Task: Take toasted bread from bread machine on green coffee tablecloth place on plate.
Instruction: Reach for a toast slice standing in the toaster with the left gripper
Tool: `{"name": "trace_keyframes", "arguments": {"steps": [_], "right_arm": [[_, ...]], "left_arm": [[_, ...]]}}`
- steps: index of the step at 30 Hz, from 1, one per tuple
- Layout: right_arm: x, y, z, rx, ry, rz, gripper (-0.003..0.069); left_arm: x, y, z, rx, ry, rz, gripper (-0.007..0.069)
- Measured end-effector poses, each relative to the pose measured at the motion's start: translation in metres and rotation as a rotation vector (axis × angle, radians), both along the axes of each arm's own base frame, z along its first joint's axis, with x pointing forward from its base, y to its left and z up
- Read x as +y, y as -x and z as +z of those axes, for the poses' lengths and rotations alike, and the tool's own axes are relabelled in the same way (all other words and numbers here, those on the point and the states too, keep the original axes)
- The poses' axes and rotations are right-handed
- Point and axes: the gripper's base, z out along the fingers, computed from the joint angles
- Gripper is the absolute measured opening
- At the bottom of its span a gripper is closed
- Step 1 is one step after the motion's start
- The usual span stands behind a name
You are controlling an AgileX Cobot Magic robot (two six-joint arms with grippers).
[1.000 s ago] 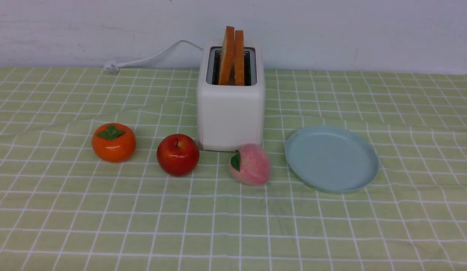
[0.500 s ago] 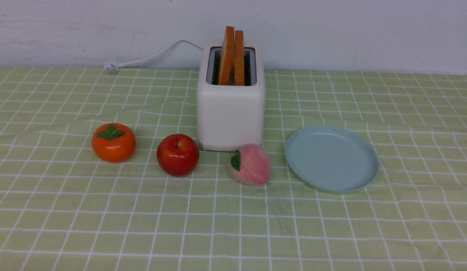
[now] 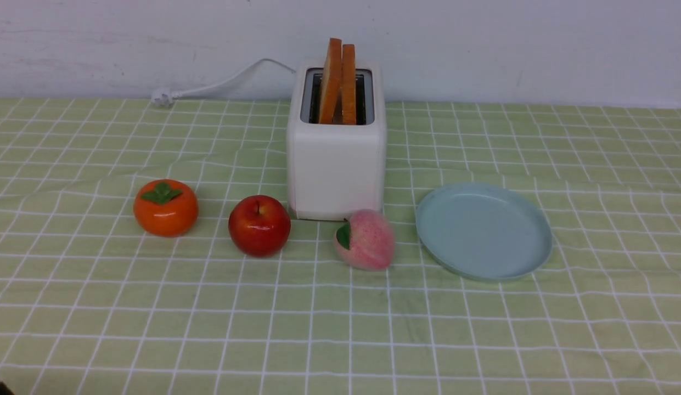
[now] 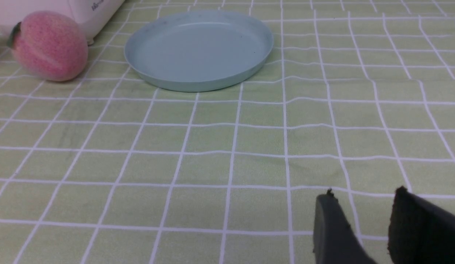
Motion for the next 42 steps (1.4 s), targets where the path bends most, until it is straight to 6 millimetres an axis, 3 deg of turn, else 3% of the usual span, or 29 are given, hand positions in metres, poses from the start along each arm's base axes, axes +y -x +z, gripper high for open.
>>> {"name": "trace_keyframes", "arguments": {"steps": [6, 11, 14, 17, 21, 25, 30, 33, 39, 42], "right_arm": [[0.000, 0.000, 0.000, 0.000, 0.000, 0.000, 0.0240], [0.000, 0.000, 0.000, 0.000, 0.000, 0.000, 0.0240], [0.000, 0.000, 0.000, 0.000, 0.000, 0.000, 0.0240], [0.000, 0.000, 0.000, 0.000, 0.002, 0.000, 0.0240], [-0.001, 0.000, 0.000, 0.001, 0.019, -0.001, 0.0240], [-0.001, 0.000, 0.000, -0.002, 0.021, -0.002, 0.0240], [0.003, -0.001, 0.003, -0.039, -0.188, -0.019, 0.0240], [0.004, -0.003, 0.013, -0.120, -0.426, -0.046, 0.0240], [0.003, -0.004, 0.023, -0.202, -0.666, -0.083, 0.0230], [0.005, -0.003, 0.029, -0.194, -0.676, -0.060, 0.0197]], "left_arm": [[0.004, 0.000, 0.015, -0.162, 0.344, 0.045, 0.0238], [0.005, 0.000, 0.016, -0.172, 0.470, 0.052, 0.0221], [0.000, 0.001, 0.020, -0.113, 0.437, 0.009, 0.0106], [-0.004, 0.003, 0.045, -0.096, 0.346, -0.036, -0.0013], [-0.009, -0.001, 0.076, -0.047, 0.187, -0.087, -0.0013], [-0.015, -0.011, 0.092, 0.032, 0.046, -0.169, -0.0013], [-0.025, -0.016, 0.099, 0.040, -0.027, -0.310, -0.0013], [-0.035, -0.027, 0.100, 0.050, -0.038, -0.398, -0.0013], [-0.042, -0.055, 0.099, 0.029, -0.024, -0.360, -0.0013], [-0.048, -0.066, 0.100, 0.024, -0.067, -0.353, -0.0013]]}}
